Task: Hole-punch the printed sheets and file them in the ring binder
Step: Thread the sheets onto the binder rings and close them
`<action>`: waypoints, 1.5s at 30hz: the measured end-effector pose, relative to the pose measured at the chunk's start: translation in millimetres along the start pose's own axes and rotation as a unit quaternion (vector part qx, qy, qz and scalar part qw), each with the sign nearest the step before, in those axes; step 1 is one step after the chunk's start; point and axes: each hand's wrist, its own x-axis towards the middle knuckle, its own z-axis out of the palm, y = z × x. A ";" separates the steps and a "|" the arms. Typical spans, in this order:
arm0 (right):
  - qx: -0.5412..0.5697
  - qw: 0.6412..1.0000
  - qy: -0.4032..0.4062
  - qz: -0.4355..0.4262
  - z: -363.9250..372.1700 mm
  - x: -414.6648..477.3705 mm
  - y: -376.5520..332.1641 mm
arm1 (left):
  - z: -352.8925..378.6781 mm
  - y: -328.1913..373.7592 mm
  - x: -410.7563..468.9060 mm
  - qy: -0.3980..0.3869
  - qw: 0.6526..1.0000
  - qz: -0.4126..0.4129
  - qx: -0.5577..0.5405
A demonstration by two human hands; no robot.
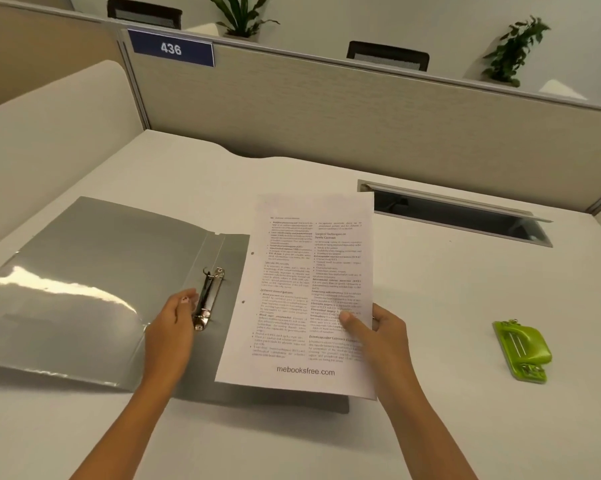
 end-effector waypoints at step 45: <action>-0.096 0.994 0.031 0.047 -27.7 6.1 5.5 | 81.9 51.2 27.2 -0.121 0.944 -0.236 -0.196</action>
